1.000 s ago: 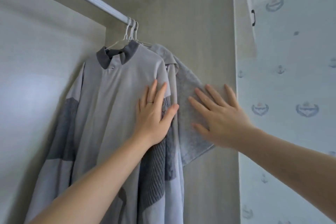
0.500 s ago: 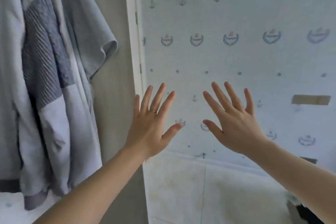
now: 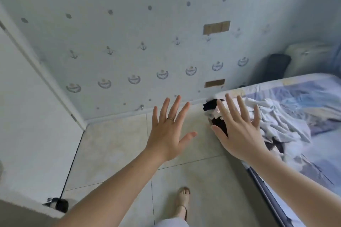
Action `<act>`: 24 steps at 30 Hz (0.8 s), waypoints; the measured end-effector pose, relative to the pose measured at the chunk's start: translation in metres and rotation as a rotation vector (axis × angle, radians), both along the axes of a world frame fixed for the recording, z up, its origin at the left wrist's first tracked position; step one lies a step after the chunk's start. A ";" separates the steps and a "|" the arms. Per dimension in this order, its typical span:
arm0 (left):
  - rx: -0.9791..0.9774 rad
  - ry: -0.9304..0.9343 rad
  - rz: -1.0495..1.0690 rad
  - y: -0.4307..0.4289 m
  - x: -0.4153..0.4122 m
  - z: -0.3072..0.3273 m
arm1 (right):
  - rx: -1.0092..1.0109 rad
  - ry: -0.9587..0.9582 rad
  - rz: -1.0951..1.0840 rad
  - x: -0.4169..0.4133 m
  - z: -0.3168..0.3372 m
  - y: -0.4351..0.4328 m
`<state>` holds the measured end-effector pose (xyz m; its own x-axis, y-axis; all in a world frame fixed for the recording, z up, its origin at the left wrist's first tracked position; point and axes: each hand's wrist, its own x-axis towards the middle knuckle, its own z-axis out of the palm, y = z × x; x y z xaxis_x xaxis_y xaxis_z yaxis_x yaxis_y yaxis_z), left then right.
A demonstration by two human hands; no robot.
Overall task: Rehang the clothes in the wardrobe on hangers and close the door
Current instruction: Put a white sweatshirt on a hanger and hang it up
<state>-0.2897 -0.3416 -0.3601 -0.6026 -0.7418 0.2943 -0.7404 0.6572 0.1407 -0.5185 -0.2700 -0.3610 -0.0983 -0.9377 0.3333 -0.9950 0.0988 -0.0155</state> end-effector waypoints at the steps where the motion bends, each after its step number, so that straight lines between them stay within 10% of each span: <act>1: 0.022 -0.004 -0.041 -0.011 -0.021 -0.007 | 0.017 -0.012 -0.043 -0.016 -0.009 -0.003; 24: 0.294 -0.286 -0.652 -0.276 -0.449 -0.096 | 0.348 -0.303 -0.840 -0.316 -0.100 -0.130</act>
<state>-0.7385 -0.6174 -0.4561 -0.9677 -0.2341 -0.0932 -0.2500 0.9386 0.2380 -0.8340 -0.4001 -0.4609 -0.8201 -0.5634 -0.1006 -0.5556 0.8259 -0.0960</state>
